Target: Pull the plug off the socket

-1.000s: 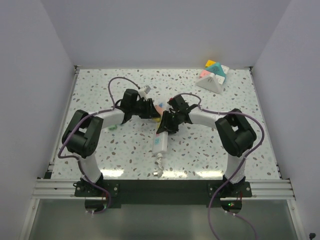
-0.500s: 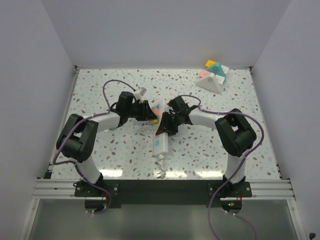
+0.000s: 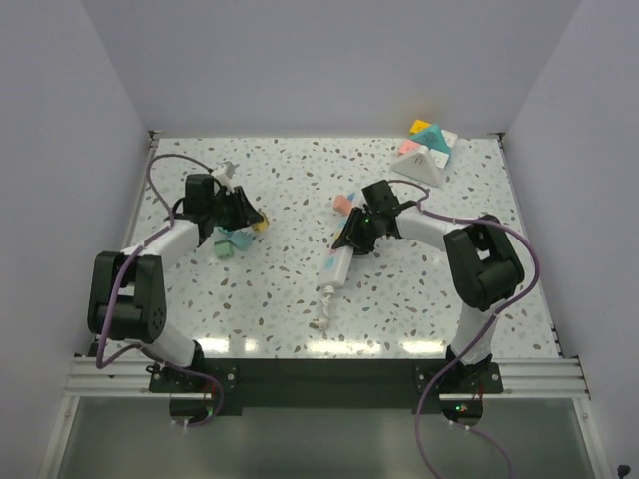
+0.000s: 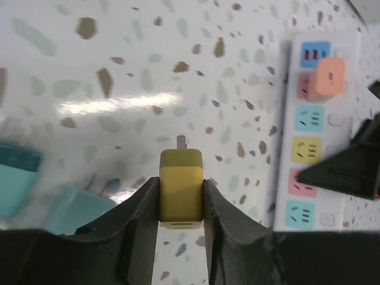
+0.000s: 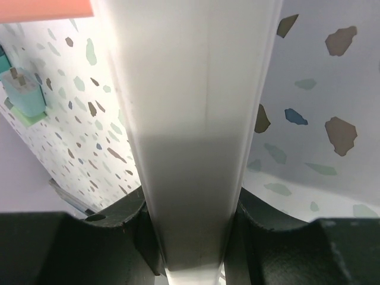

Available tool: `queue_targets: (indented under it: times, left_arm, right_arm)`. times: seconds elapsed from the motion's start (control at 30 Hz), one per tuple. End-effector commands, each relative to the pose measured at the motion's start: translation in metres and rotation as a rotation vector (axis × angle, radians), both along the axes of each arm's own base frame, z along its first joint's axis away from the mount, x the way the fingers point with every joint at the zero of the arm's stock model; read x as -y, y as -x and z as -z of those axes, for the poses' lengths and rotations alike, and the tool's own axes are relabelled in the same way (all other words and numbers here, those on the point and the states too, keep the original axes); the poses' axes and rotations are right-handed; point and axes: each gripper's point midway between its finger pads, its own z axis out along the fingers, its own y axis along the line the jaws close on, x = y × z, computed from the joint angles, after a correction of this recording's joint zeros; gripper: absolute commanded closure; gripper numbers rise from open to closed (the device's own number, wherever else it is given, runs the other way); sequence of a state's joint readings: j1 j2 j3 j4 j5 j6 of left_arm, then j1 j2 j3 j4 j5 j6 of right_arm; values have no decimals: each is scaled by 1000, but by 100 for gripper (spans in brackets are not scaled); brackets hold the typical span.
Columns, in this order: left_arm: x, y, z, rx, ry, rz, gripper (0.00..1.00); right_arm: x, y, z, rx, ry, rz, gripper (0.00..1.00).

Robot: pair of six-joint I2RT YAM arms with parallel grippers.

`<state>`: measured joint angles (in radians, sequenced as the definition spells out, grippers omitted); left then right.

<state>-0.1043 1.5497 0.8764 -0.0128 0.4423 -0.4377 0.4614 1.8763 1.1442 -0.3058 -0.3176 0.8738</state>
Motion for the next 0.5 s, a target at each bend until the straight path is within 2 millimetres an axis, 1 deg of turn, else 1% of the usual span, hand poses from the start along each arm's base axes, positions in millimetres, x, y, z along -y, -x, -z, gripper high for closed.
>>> queue_targets:
  times: [0.0, 0.03, 0.07, 0.1, 0.13, 0.17, 0.23, 0.27, 0.3, 0.33, 0.37, 0.4, 0.43, 0.47]
  left_arm:
    - [-58, -24, 18, -54, -103, -149, 100]
    - [-61, -28, 27, -77, -99, -159, 100]
    - [-72, -33, 29, -81, -93, -195, 100]
    - [-79, -37, 31, -86, -81, -223, 97]
    - [-80, -40, 33, -88, -78, -230, 89]
    - [-81, -44, 31, -75, -73, -236, 66]
    - [-80, -47, 25, -60, -61, -232, 43]
    - [-79, -48, 21, -49, -54, -229, 24]
    - [-76, -47, 17, -39, -45, -226, 16]
    - [-73, -47, 6, -11, -32, -213, 8]
    - [-70, -44, 4, -7, -24, -203, 0]
    - [-64, -43, -2, 5, -15, -185, 0]
    - [-55, -47, -19, 66, 9, -149, 0]
    - [-42, -44, -25, 83, 21, -110, 0]
  right_arm:
    - [59, 46, 54, -155, 307, -6, 100]
    - [57, 45, 52, -145, 296, -13, 100]
    - [54, 45, 48, -136, 283, -26, 100]
    - [51, 43, 46, -121, 272, -47, 100]
    - [49, 43, 44, -119, 264, -59, 100]
    - [47, 43, 41, -108, 260, -70, 100]
    - [42, 43, 36, -91, 245, -105, 100]
    - [41, 43, 35, -85, 242, -113, 100]
    - [38, 44, 32, -75, 240, -137, 100]
    - [36, 43, 30, -71, 237, -146, 100]
    - [34, 44, 29, -68, 232, -160, 100]
    - [31, 44, 27, -57, 230, -184, 100]
    - [29, 44, 25, -53, 230, -194, 100]
    - [24, 45, 23, -43, 220, -222, 100]
